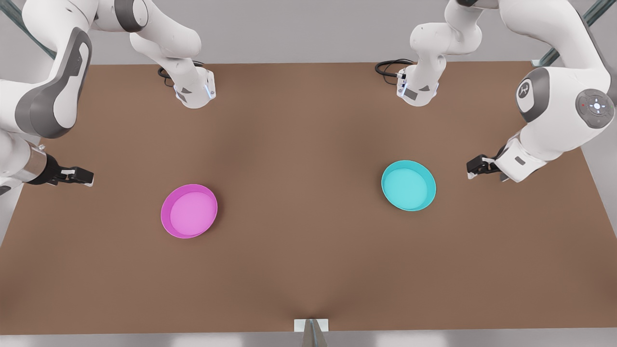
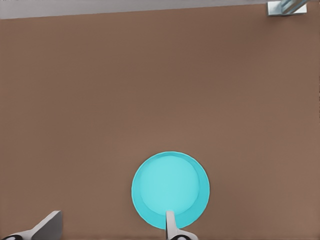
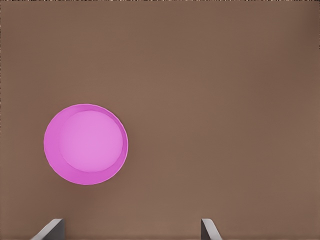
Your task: Flip the blue plate over with the left arm, and stack the pink plate on top of the blue plate with the right arm
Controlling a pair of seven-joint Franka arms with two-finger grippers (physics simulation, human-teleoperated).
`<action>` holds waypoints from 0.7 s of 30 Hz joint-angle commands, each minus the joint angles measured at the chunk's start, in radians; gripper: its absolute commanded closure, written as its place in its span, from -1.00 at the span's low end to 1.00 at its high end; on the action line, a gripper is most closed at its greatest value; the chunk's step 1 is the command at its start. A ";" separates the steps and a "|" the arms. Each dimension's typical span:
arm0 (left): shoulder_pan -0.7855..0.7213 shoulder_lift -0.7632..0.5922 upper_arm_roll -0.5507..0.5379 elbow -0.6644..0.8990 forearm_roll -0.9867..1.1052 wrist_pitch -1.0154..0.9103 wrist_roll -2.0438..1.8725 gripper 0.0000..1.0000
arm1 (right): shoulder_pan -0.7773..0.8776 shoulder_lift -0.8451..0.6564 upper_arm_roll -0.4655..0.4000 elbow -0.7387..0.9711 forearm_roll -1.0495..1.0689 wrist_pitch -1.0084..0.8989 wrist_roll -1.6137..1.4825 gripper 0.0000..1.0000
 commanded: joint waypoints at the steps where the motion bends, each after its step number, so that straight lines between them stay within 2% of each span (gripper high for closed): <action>1: 0.000 0.001 -0.001 0.001 0.000 -0.001 -0.002 -1.00 | 0.000 0.000 0.000 0.000 0.000 0.000 0.000 -1.00; 7: -0.002 0.068 -0.006 0.002 -0.071 0.022 0.011 -1.00 | 0.000 0.003 0.000 -0.001 0.000 0.000 0.000 -1.00; 9: -0.002 0.068 -0.011 -0.110 -0.083 0.114 0.011 -1.00 | -0.002 0.004 0.000 -0.001 0.000 0.000 0.000 -1.00; 11: -0.002 0.119 -0.014 -0.156 -0.155 0.131 0.014 -1.00 | 0.000 0.004 0.000 -0.001 0.000 0.000 0.000 -1.00; 14: -0.002 0.099 -0.037 -0.347 -0.224 0.242 0.021 -1.00 | 0.000 0.004 0.000 -0.001 0.000 0.000 0.000 -1.00; 21: 0.040 0.240 0.035 -0.367 -0.298 0.318 0.230 -0.99 | 0.002 0.003 0.002 -0.003 -0.002 0.000 0.000 -1.00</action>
